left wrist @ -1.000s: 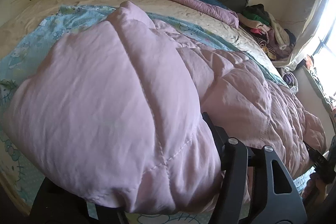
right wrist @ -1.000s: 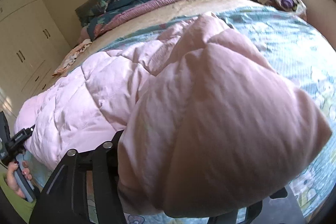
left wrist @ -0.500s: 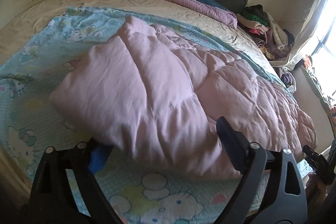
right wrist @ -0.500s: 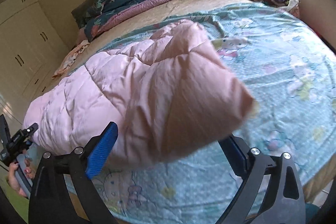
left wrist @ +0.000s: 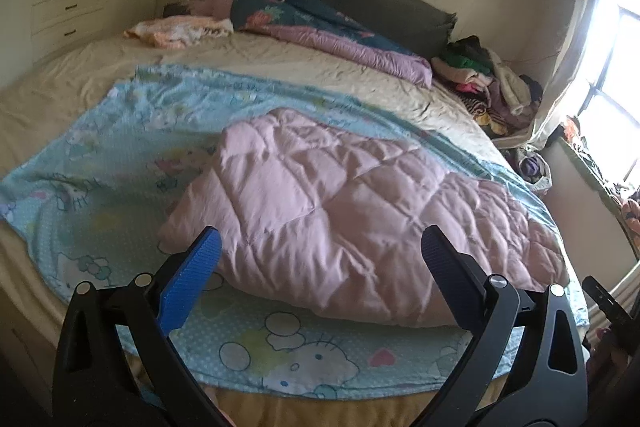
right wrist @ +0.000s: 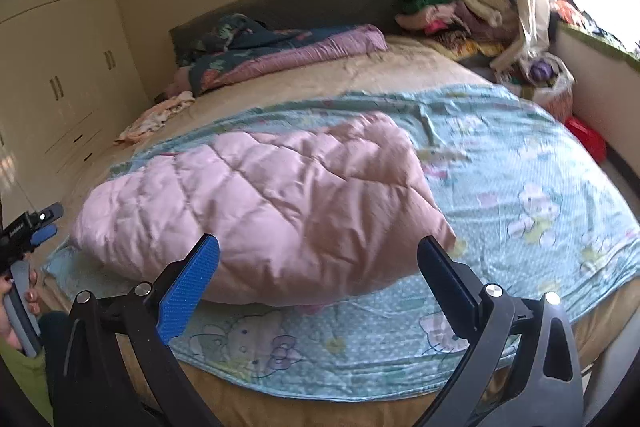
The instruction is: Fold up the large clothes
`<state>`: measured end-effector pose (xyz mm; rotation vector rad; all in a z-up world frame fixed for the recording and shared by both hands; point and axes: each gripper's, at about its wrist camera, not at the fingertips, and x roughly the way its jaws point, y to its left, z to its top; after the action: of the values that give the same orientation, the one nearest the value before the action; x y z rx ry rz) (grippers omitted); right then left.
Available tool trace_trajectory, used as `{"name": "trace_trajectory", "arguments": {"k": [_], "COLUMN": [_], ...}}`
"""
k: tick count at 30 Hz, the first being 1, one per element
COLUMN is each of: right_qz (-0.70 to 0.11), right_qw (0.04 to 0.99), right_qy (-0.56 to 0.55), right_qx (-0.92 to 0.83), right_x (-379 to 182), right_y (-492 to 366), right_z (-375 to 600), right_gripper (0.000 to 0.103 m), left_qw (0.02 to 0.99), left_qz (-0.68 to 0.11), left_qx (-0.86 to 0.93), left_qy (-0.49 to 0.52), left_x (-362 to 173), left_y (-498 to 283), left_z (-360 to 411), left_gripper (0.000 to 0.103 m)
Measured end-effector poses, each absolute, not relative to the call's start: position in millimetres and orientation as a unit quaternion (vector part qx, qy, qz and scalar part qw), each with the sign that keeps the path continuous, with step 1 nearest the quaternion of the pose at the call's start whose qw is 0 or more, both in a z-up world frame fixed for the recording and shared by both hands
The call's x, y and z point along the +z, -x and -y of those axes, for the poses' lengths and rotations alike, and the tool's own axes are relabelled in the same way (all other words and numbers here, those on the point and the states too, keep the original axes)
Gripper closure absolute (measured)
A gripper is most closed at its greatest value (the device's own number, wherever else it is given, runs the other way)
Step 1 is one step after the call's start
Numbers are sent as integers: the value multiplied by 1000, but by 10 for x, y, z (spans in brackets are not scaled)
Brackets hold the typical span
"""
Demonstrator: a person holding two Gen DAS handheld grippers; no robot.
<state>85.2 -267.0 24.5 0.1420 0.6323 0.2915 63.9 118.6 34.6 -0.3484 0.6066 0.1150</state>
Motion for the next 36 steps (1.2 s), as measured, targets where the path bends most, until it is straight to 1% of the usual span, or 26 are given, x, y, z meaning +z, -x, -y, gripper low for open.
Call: {"name": "trace_trajectory", "arguments": {"k": [8,13,23,27,31,36], "right_qz": [-260,-244,-223,-231,-256,-284], "right_qw": [952,956,962,960,952,942], "right_qy": [-37,-17,-3,-1,3,5], "right_qx": [158,165,157,158,167,177], "right_x": [560,645,528,405,262,91], "right_y": [-471,-259,57,82,19,-58], "right_z": [2496,2373,2200,2147,2063,1960], "right_gripper": [4,4,4,4,4,4], "left_qw": [948,953,957,953,948,947], "left_qz": [-274,-268,-269,-281,-299,-305], "left_qx": [45,31,-8,-13,-14,-17], "left_qy": [153,138,111,109,106,102], "left_x": [548,566,396,230,78,43], "left_y": [-390,-265,-80,-65,-84,-96], "left_z": [-997,-845,-462,-366,-312,-285], "left_gripper": [9,9,9,9,9,9]}}
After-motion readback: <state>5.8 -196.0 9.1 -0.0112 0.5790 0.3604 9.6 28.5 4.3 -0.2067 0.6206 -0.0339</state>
